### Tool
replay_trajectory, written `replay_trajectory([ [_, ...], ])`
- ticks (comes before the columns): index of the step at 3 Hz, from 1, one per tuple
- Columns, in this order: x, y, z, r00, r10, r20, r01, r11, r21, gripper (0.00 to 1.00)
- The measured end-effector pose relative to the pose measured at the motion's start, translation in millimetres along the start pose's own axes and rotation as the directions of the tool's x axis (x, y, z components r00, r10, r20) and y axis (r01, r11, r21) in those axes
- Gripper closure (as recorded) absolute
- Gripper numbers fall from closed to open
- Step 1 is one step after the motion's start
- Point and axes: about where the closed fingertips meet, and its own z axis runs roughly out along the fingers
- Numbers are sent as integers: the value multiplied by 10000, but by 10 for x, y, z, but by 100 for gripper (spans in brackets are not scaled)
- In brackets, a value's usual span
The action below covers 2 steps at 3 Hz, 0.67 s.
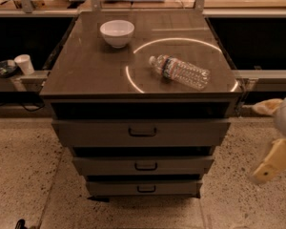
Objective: Open bottom drawer
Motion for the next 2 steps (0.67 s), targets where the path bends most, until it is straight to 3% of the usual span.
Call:
replay_trajectory([
  [1, 112, 248, 315, 9982, -281, -523, 261, 9989, -377, 0],
  [2, 194, 260, 341, 9965, -323, -771, 293, 9988, -394, 0],
])
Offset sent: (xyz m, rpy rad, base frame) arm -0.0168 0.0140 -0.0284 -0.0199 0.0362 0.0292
